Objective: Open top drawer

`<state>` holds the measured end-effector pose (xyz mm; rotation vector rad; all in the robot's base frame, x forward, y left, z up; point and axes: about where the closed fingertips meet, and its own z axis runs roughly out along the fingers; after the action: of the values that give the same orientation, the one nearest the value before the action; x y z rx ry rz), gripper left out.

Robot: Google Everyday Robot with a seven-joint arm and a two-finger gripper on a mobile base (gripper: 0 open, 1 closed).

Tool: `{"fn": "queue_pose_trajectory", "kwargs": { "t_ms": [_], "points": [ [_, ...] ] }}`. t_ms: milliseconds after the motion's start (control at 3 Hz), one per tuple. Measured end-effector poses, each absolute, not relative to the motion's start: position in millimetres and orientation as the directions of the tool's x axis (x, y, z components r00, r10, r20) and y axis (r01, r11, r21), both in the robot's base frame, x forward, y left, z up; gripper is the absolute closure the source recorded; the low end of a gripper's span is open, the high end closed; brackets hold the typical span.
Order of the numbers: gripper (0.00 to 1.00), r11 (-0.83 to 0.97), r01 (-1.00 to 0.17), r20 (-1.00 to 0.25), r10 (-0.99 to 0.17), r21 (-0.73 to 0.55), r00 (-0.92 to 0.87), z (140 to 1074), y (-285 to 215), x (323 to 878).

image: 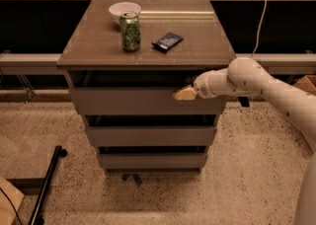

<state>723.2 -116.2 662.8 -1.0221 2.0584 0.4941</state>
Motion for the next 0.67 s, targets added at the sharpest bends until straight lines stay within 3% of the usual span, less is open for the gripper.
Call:
{"fn": "queue_pose_trajectory", "kwargs": {
  "t_ms": [667],
  "points": [
    [0.89,0.603,-0.798,-0.778,-0.499,0.004,-0.381,675.6,-116.3,723.2]
  ]
}}
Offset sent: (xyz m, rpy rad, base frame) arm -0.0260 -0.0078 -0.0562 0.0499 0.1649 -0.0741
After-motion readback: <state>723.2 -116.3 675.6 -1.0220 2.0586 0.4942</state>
